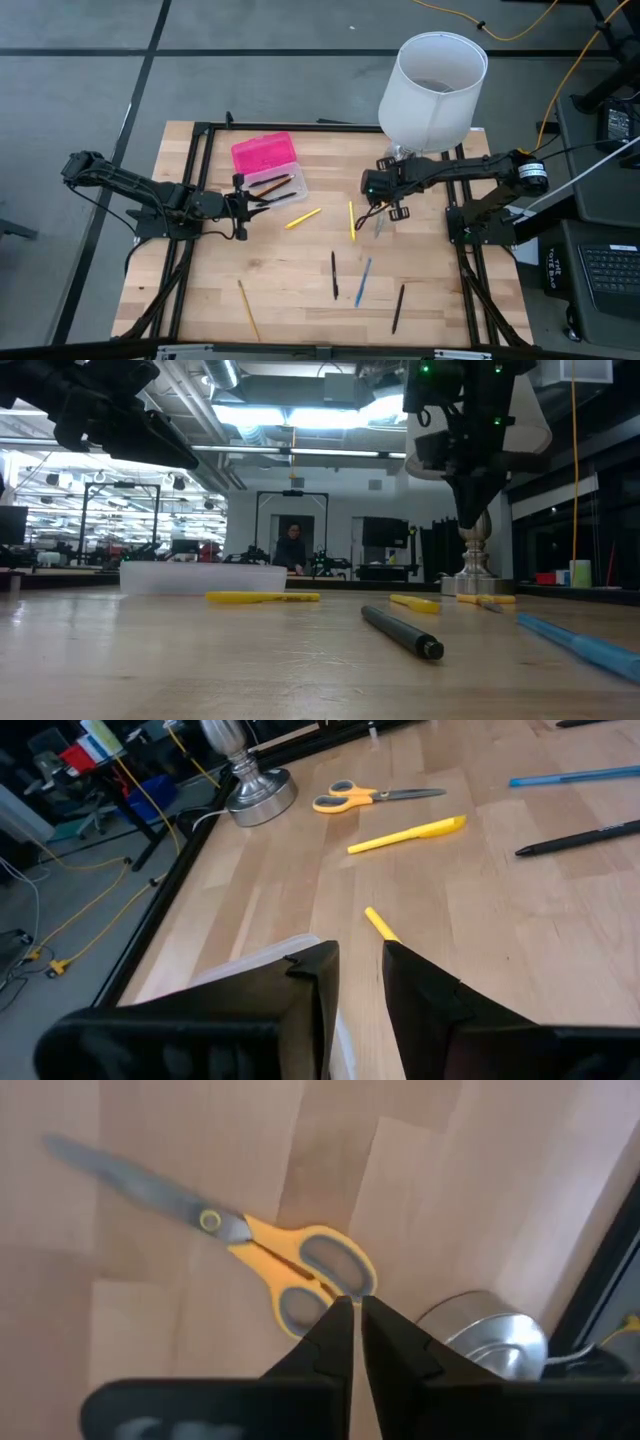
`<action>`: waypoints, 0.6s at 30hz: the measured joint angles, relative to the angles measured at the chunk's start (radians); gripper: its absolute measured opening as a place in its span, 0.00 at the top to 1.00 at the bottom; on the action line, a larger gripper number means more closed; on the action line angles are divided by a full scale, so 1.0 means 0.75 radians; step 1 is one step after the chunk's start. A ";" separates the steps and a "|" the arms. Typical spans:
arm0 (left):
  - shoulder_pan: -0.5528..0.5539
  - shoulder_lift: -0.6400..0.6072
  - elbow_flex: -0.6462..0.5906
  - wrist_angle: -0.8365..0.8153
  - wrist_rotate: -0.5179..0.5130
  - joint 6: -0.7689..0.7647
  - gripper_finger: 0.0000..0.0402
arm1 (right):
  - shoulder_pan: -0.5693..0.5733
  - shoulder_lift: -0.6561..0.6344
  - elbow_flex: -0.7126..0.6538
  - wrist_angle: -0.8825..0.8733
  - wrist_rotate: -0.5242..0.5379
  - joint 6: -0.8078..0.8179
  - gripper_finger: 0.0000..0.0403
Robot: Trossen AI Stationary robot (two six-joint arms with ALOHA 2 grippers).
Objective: Pick & place school supplies into a supply box
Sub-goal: Put the yellow scissors into the pink supply box
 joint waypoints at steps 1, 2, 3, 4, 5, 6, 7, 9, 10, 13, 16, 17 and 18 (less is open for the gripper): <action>0.000 0.000 0.000 0.000 0.000 0.000 0.81 | -0.004 0.000 0.000 -0.004 0.000 -0.037 0.94; 0.000 0.000 0.000 0.000 0.000 0.000 0.81 | -0.009 0.000 0.000 -0.011 0.000 -0.067 0.95; 0.000 0.000 0.000 0.000 -0.001 0.000 0.81 | -0.010 0.005 0.000 -0.021 0.000 -0.095 0.97; 0.000 0.000 0.000 0.000 0.000 0.000 0.81 | -0.010 0.010 0.000 -0.034 0.000 -0.115 0.98; 0.000 0.000 0.000 0.000 0.000 0.000 0.81 | -0.011 0.014 0.000 -0.048 0.001 -0.117 0.98; 0.000 0.000 0.000 0.000 -0.001 0.000 0.81 | -0.012 0.019 0.000 -0.064 0.001 -0.117 0.98; 0.000 -0.001 0.000 0.000 -0.001 0.000 0.81 | -0.012 0.024 0.000 -0.072 0.000 -0.116 0.97; 0.000 -0.001 0.000 0.000 -0.001 0.000 0.81 | -0.012 0.040 0.000 -0.083 0.000 -0.115 0.95; 0.000 -0.001 0.000 0.000 -0.001 0.000 0.81 | -0.012 0.046 0.000 -0.084 0.000 -0.115 0.94; 0.000 -0.001 0.000 0.000 -0.001 -0.001 0.81 | -0.012 0.067 0.000 -0.080 0.000 -0.116 0.93; 0.000 -0.001 0.000 0.000 -0.001 -0.002 0.81 | -0.013 0.092 0.000 -0.077 0.000 -0.116 0.93; 0.000 -0.001 0.000 0.000 -0.001 -0.005 0.81 | -0.014 0.100 0.000 -0.077 0.000 -0.117 0.93; 0.000 -0.001 0.000 0.000 -0.001 -0.005 0.81 | -0.015 0.110 0.000 -0.077 0.001 -0.118 0.93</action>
